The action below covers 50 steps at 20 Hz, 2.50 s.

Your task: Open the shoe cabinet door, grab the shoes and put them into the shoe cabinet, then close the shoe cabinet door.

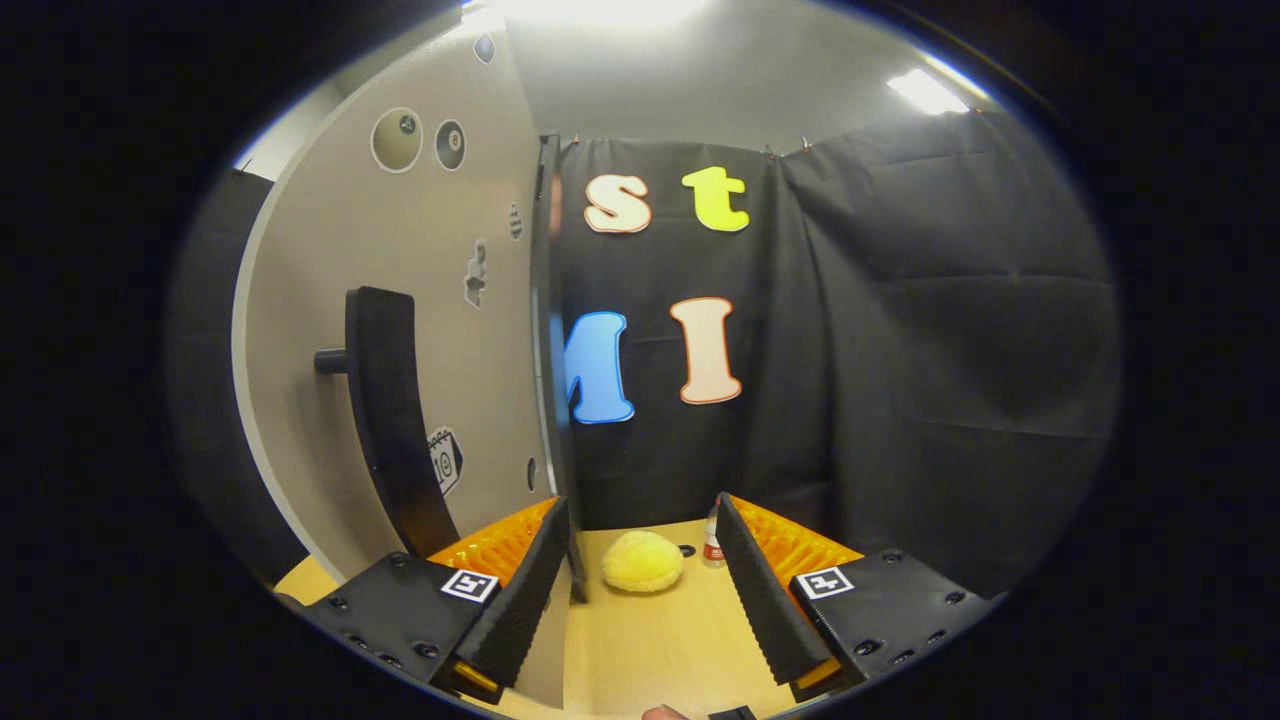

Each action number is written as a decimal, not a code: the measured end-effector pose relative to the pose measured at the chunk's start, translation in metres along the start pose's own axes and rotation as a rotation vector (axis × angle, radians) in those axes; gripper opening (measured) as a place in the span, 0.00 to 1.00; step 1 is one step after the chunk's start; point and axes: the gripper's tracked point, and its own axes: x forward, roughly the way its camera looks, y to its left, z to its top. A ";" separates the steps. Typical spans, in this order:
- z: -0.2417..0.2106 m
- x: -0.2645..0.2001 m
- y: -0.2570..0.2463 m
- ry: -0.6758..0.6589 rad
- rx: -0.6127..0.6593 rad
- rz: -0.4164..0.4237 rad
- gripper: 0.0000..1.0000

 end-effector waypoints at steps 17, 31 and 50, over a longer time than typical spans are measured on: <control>-0.001 0.038 0.178 0.008 -0.036 0.228 0.92; -0.006 0.100 0.271 0.037 -0.071 0.338 0.93; -0.006 -0.039 0.167 -0.061 -0.111 0.316 0.96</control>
